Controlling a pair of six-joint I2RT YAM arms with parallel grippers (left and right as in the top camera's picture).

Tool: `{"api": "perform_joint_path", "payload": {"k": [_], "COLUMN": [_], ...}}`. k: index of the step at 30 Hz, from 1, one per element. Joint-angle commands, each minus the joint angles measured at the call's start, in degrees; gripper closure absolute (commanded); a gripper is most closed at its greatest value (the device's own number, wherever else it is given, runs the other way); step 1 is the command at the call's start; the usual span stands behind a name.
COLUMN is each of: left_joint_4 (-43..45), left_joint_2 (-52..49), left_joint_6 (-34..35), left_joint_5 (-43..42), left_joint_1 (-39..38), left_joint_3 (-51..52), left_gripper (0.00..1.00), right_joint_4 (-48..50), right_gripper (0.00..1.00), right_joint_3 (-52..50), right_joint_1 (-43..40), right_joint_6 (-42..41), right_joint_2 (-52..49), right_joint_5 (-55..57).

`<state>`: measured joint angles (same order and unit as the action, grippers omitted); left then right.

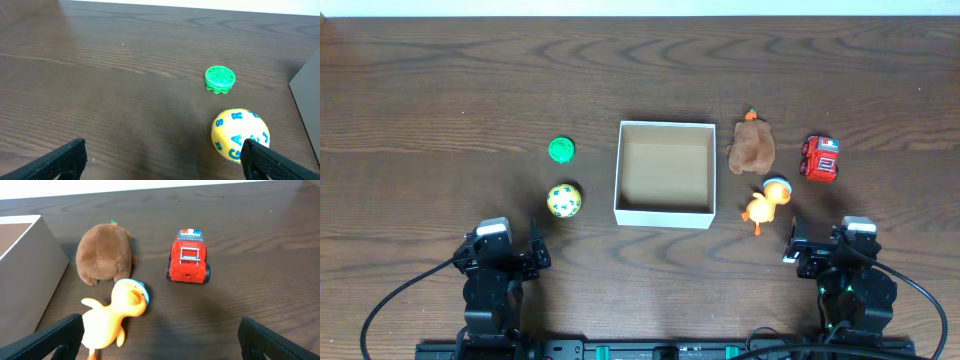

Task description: Pack container

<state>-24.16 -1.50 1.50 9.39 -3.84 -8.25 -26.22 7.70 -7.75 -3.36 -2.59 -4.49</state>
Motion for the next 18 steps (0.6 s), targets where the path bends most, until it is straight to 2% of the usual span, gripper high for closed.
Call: {"api": "perform_joint_path", "payload": {"k": [1,11,16,18], "left_joint_4": [-0.11,0.17,0.66,0.66], "left_joint_2": [0.15,0.15,0.15,0.11], "left_joint_6": [0.28,1.05,4.42,6.86], "left_joint_5": [0.11,-0.37,-8.81,-9.03], "left_joint_1": [0.28,0.28,0.28,0.28], "left_joint_3": [1.16,1.16,-1.40,-3.34], "left_gripper": [0.02,0.02,0.02,0.02], "right_joint_4": [0.11,0.28,-0.52,-1.29], "right_gripper": [0.01,0.01,0.01,0.01], "right_joint_3": [-0.26,-0.26,0.15,1.62], "right_joint_1": [0.44,0.44,0.44,0.44], "right_joint_6": [0.63,-0.74,-3.96,-5.92], "right_joint_2": [0.44,0.44,0.42,-0.17], "right_joint_5": [-0.07,-1.05,-7.89,-8.94]}}
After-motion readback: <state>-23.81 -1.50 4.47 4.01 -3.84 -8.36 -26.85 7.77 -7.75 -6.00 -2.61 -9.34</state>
